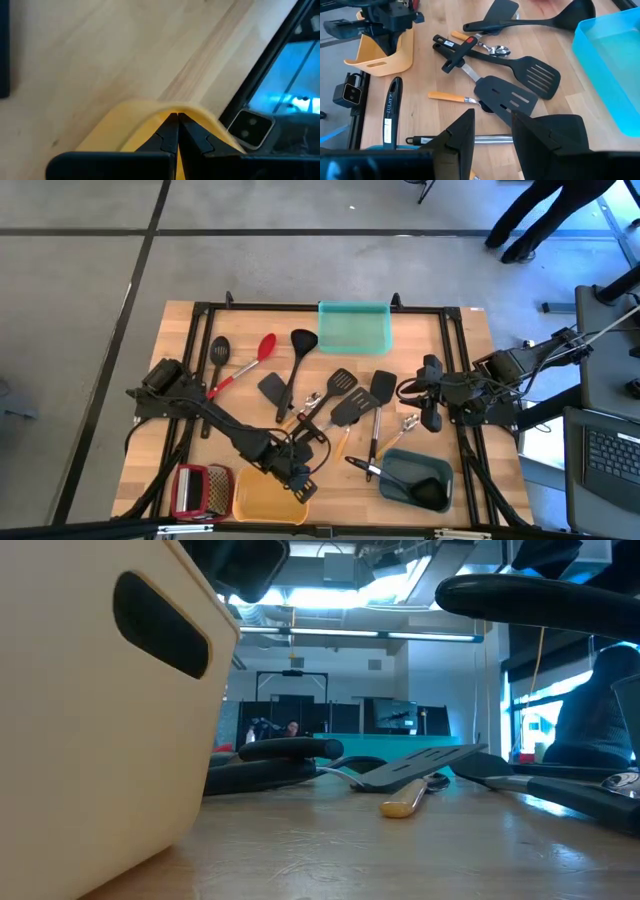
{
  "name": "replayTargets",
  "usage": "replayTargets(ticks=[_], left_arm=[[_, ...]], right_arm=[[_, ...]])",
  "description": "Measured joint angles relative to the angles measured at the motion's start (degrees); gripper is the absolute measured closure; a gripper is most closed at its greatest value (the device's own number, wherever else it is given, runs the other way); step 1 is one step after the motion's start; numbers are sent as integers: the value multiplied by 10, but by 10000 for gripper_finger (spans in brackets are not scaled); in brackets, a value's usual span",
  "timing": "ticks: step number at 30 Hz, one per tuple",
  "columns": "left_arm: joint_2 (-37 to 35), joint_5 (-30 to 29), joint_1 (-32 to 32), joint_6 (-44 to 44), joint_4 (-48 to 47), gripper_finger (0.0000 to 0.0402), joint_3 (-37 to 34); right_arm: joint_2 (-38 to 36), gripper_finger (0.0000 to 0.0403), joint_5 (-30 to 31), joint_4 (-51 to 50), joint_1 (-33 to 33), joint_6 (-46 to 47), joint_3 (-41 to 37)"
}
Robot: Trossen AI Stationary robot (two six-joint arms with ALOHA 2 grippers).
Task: Pick & Place Kitchen Items
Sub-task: Adjust the yellow bin
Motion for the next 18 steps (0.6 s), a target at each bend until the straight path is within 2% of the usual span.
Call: replayTargets(ticks=[12, 15, 18], left_arm=[[-2, 1, 46, 54, 16, 400, 0], [-18, 9, 44, 53, -15, 400, 8], [-54, -14, 37, 55, -48, 400, 28]], right_arm=[[0, 274, 0, 2, 0, 2, 0], [0, 274, -2, 2, 0, 2, 0], [0, 274, -6, 3, 0, 2, 0]])
